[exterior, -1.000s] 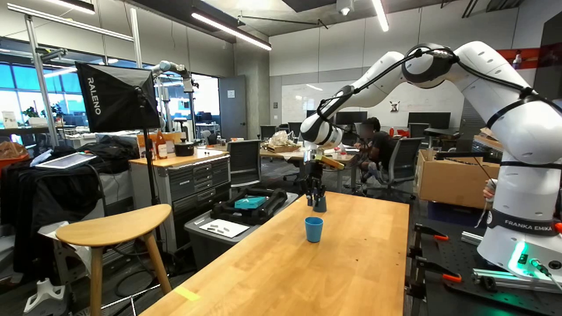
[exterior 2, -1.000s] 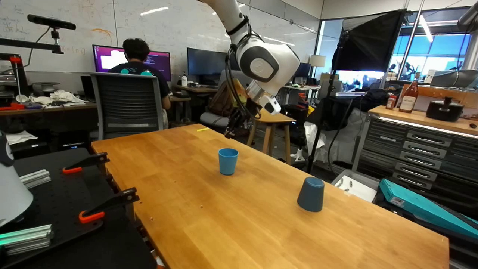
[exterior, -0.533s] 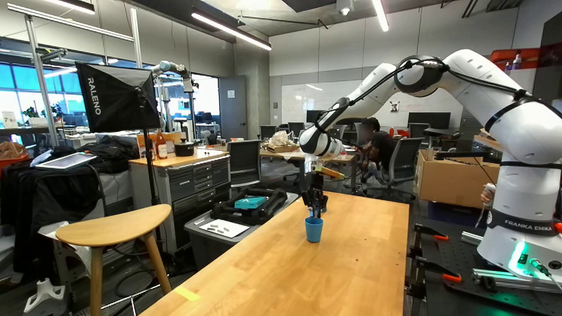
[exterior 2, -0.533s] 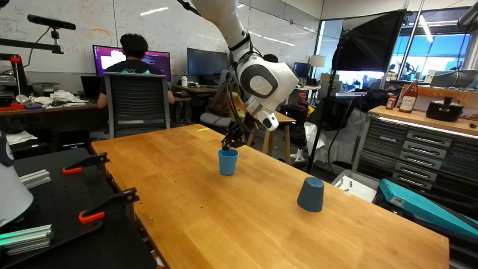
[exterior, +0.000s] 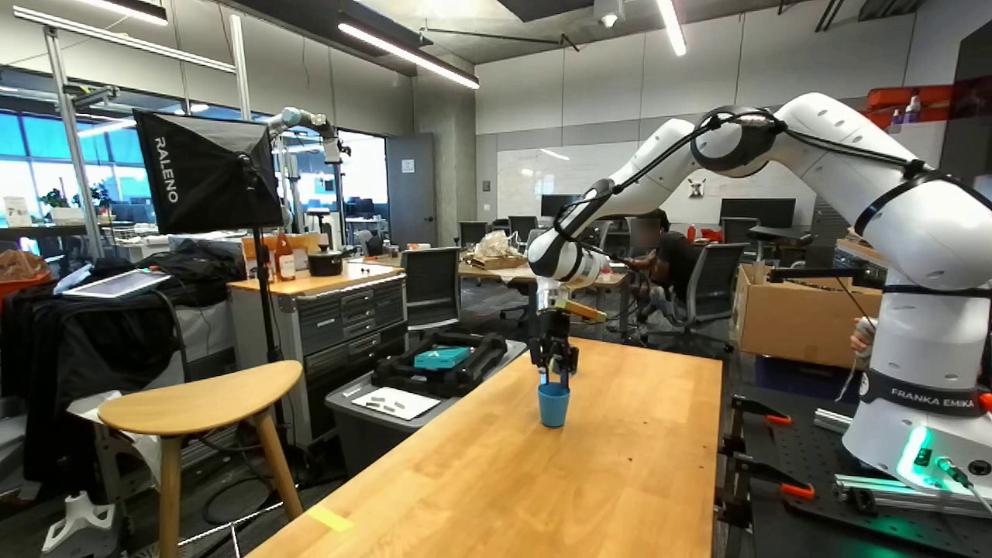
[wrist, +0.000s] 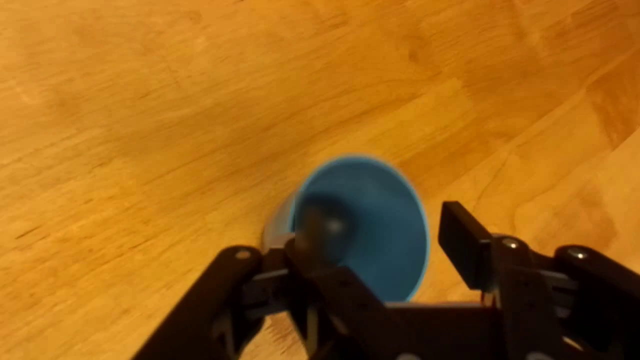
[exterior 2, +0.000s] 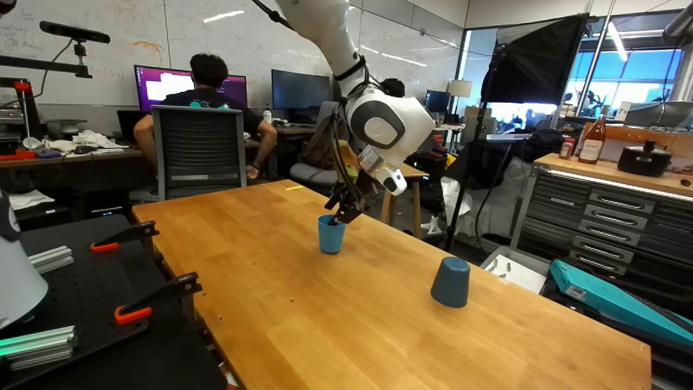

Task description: Put the gold object in the blue cup

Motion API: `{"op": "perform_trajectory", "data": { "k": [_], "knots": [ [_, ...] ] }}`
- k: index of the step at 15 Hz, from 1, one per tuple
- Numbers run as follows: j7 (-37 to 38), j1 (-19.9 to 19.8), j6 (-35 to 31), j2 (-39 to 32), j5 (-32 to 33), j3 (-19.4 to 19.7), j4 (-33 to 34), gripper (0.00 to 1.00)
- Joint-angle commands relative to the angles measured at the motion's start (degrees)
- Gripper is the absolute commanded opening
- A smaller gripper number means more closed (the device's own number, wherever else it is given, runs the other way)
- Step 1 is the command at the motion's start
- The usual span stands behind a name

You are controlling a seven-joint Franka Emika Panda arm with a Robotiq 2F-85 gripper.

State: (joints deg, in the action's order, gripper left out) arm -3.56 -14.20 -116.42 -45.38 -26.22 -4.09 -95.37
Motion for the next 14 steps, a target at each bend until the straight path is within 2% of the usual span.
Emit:
{"op": "perform_trajectory", "data": {
  "k": [1, 2, 4, 9, 12, 14],
  "knots": [
    [-0.6, 0.38, 1.96, 0.09, -0.11, 0.54, 2.11, 0.95],
    [-1.35, 0.51, 2.21, 1.26, 0.56, 0.59, 1.44, 1.0],
    [-3.22, 0.78, 5.1, 3.97, 3.23, 0.92, 0.35, 1.0],
    [-8.13, 2.71, 14.78, 14.67, 14.93, 2.94, -2.56, 1.0],
    [-9.62, 4.65, 14.72, 20.66, 21.2, 3.9, -3.74, 1.0],
    [-9.97, 5.78, 11.58, 24.28, 24.25, 4.09, -4.74, 1.0]
  ]
}}
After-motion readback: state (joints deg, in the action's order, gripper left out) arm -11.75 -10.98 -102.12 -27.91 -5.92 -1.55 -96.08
